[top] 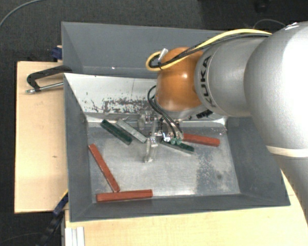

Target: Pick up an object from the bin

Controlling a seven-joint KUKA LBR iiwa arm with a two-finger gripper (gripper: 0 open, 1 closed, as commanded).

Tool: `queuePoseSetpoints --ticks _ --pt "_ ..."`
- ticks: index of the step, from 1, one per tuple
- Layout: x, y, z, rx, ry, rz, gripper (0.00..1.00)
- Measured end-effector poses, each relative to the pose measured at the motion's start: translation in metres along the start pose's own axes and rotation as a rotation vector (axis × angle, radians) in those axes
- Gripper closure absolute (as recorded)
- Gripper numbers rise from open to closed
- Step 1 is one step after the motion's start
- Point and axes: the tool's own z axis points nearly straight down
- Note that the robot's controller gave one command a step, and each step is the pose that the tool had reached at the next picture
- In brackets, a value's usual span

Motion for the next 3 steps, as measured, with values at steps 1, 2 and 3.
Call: queuePoseSetpoints --ticks 1,2,3 --pt "0.0074 -0.0767 0.0 0.003 0.0 0.112 0.0" --pt "0.0072 -0.0721 0.0001 -0.001 0.0 0.106 1.0" --pt "0.007 -0.0721 0.0 -0.001 -0.001 0.106 0.0"
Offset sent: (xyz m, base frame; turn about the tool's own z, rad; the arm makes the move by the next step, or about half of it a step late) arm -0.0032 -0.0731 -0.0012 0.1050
